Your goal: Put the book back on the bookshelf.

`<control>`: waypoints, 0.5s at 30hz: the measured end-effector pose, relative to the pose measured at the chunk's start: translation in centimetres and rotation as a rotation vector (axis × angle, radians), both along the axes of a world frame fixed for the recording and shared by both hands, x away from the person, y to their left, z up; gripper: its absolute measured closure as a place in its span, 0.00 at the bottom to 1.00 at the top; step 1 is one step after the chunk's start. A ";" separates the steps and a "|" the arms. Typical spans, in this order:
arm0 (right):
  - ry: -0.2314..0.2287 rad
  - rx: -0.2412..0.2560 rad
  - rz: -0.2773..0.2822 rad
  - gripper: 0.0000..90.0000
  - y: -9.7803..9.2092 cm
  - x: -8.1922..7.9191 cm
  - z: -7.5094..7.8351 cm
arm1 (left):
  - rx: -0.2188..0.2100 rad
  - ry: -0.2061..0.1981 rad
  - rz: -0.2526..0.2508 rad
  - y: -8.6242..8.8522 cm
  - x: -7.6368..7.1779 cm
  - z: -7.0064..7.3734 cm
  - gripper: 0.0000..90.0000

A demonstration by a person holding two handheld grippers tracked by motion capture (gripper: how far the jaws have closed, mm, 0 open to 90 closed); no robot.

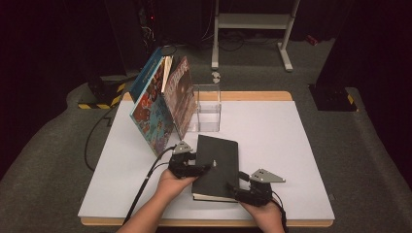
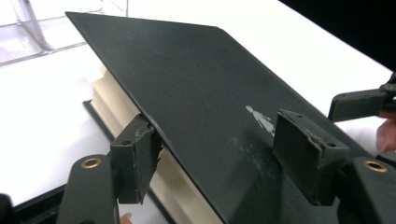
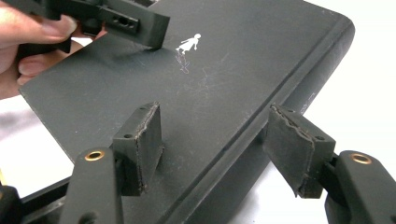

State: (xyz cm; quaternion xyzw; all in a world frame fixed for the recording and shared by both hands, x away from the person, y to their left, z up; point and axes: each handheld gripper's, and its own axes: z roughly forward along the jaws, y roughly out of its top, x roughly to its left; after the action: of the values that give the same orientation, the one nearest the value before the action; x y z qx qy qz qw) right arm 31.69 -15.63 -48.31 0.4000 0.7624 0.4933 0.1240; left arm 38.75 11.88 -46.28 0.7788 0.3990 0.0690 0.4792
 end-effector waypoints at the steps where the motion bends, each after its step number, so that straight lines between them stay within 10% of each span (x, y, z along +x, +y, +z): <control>1: -0.001 0.000 0.000 0.40 0.0 0.0 0.0 | -0.003 0.004 -0.007 -0.1 0.1 0.0 0.36; 15: -0.006 -0.005 -0.003 0.40 0.1 0.0 -0.1 | -0.010 0.051 -0.044 -0.6 1.0 -0.3 0.34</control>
State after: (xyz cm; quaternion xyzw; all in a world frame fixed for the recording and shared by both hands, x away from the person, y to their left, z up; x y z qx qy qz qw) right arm 31.67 -15.55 -48.37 0.3994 0.7626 0.4925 0.1277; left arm 39.72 11.31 -46.60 0.7865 0.3943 0.0368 0.4740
